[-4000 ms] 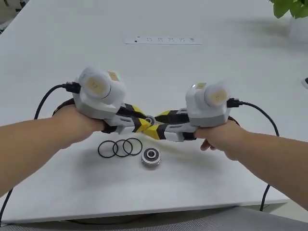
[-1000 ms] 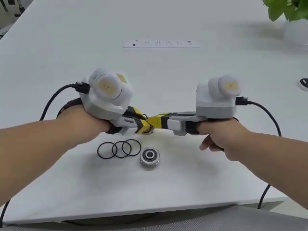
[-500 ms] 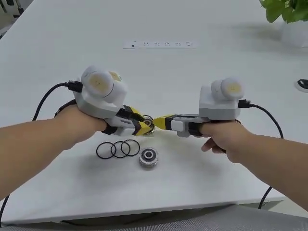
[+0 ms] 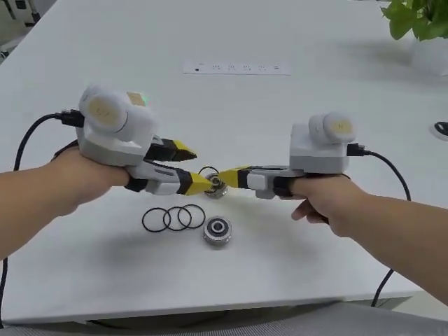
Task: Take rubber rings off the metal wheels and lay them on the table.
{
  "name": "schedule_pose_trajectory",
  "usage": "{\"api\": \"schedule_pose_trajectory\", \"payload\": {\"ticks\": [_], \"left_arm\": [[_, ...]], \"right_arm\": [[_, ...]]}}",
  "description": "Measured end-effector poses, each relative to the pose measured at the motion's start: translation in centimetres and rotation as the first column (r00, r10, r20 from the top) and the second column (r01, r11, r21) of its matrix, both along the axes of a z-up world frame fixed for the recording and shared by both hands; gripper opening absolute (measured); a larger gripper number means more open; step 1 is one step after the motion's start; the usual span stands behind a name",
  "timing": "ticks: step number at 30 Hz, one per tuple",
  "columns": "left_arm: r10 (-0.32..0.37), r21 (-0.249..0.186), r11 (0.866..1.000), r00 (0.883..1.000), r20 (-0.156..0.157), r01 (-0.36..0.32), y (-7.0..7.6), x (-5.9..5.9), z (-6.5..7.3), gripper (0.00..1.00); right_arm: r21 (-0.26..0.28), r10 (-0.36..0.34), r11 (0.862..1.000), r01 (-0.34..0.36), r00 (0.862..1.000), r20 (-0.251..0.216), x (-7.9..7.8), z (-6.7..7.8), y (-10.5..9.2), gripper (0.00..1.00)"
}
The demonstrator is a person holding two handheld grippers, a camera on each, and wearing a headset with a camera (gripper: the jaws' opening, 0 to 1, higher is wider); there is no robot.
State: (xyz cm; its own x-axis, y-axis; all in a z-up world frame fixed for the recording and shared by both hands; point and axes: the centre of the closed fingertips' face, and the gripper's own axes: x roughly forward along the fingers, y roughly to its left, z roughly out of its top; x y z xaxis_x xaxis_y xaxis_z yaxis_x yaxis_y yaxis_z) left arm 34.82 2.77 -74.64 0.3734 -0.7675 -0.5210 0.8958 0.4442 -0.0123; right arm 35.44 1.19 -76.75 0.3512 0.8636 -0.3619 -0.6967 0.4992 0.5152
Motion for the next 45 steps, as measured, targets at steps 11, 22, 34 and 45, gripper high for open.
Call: {"api": "schedule_pose_trajectory", "payload": {"ticks": [11,22,34,45], "left_arm": [[0.012,-0.026,1.000,1.000,0.018,-0.011,2.9,-1.0,1.0,0.61],[0.042,-0.054,0.998,0.999,0.016,-0.041,5.0,-2.0,1.2,0.69],[0.078,-0.056,0.995,0.997,0.008,-0.077,6.7,-2.8,0.8,0.71],[0.100,-0.055,0.994,0.995,0.000,-0.100,7.8,-3.2,0.5,0.70]], "right_arm": [[0.031,0.045,0.999,-0.045,0.999,-0.011,-1.0,1.1,1.6,0.00],[0.052,0.094,0.994,-0.092,0.995,-0.040,-2.2,0.9,3.2,0.00],[0.046,0.167,0.985,-0.164,0.982,-0.088,-3.8,-0.2,5.0,0.00],[0.005,0.193,0.981,-0.194,0.974,-0.117,-4.4,-1.5,5.6,0.00]]}}
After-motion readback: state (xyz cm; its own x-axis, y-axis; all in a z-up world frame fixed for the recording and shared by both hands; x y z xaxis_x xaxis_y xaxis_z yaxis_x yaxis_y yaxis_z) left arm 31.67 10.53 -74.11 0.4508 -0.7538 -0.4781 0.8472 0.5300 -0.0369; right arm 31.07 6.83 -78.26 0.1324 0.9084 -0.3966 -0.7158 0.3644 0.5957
